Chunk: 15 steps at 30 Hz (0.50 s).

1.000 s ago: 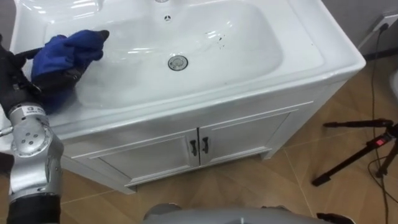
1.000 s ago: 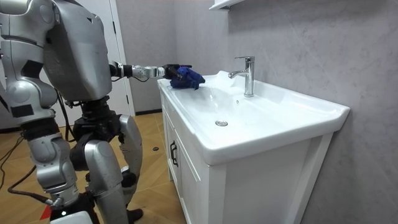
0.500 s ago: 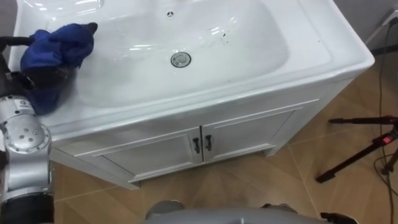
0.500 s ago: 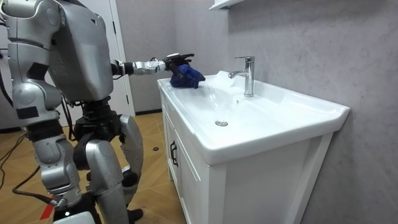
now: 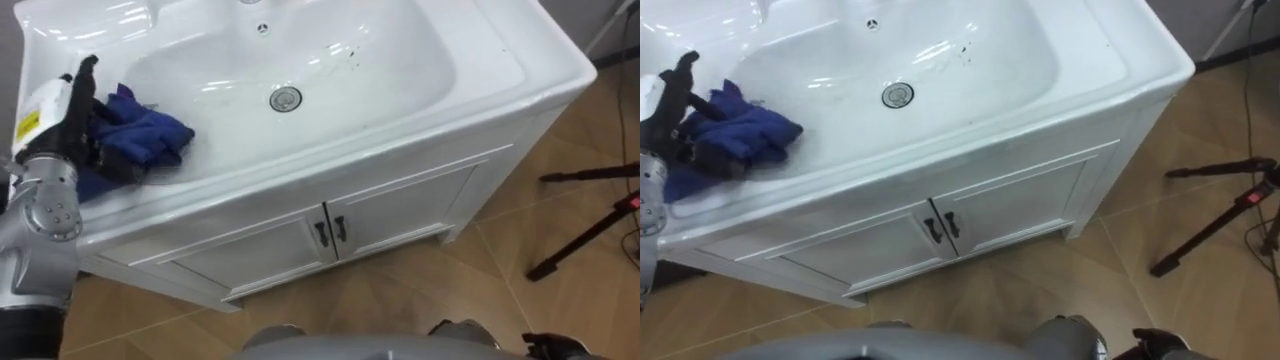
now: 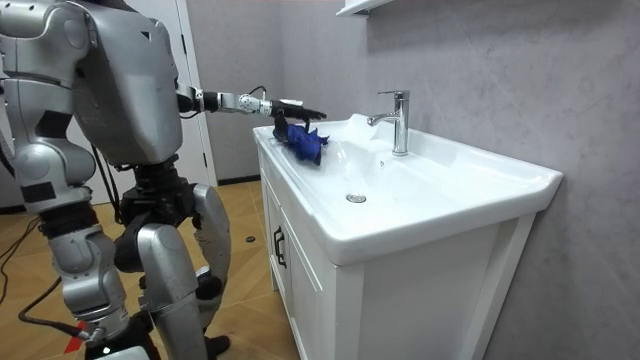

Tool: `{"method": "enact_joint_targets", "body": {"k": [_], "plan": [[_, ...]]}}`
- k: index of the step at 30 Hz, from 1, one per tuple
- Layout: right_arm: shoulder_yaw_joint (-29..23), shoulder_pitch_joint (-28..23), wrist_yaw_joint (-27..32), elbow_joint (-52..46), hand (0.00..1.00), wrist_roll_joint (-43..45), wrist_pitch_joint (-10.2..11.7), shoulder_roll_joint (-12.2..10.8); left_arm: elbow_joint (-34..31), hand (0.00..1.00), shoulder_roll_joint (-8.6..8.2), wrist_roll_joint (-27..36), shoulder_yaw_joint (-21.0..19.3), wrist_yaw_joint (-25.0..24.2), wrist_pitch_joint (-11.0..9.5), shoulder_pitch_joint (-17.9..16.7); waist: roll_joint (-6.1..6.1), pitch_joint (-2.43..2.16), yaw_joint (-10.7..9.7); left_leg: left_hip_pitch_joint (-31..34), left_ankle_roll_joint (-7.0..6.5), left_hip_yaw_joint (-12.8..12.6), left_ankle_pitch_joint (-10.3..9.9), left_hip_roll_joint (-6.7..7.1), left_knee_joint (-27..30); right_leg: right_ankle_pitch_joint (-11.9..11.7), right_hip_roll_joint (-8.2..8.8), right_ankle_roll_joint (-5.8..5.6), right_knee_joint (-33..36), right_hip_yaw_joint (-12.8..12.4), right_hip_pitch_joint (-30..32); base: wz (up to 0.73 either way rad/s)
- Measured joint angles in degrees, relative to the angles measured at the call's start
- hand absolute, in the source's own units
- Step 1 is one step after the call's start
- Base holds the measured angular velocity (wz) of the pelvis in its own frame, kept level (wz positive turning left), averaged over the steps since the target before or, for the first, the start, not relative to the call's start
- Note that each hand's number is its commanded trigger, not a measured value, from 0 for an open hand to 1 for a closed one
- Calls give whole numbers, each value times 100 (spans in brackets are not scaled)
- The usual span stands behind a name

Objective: Wipe basin

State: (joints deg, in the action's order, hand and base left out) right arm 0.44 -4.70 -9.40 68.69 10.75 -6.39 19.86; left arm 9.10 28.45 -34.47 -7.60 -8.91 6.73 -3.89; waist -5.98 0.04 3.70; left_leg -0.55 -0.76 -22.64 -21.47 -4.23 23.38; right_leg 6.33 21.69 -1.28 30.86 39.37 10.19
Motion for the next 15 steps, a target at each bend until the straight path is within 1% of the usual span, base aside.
{"method": "enact_joint_targets", "body": {"k": [4, 6, 8, 10, 15], "plan": [[1, 86, 11, -9, 0, 11, -19, 37, -1, 0, 95, -3, 1, -421, 151, 34, -41, -8, -35, -13, -14, -39, -8, -5, 13, 0, 12, 1, -5, -24, 13, -7], [0, 90, 57, -21, 0, -7, -77, 39, -9, 0, 159, -7, -1, -631, 224, 45, -58, -3, -22, -13, -19, -46, -11, -1, 16, 0, 11, 1, -4, -69, 29, 0], [0, 109, 81, -21, 0, -6, -104, 39, -21, 0, 161, -23, -1, -770, 285, 69, -83, -9, -15, -13, -27, -56, -16, 6, 18, 0, 21, 1, 15, -87, 44, 0], [0, 157, 120, -18, 0, 26, -123, 42, -44, 0, 173, -134, -1, -941, 323, 123, -114, -3, -20, -3, -36, -76, -26, 6, 27, 0, 22, 1, 37, -150, 74, -2], [0, 187, 122, -15, 0, 85, -123, 55, -123, 0, 210, -285, 0, -1194, 331, 165, -138, 7, -30, -1, -36, -74, -33, 5, 27, 0, 24, 1, 67, -187, 95, 0]]}}
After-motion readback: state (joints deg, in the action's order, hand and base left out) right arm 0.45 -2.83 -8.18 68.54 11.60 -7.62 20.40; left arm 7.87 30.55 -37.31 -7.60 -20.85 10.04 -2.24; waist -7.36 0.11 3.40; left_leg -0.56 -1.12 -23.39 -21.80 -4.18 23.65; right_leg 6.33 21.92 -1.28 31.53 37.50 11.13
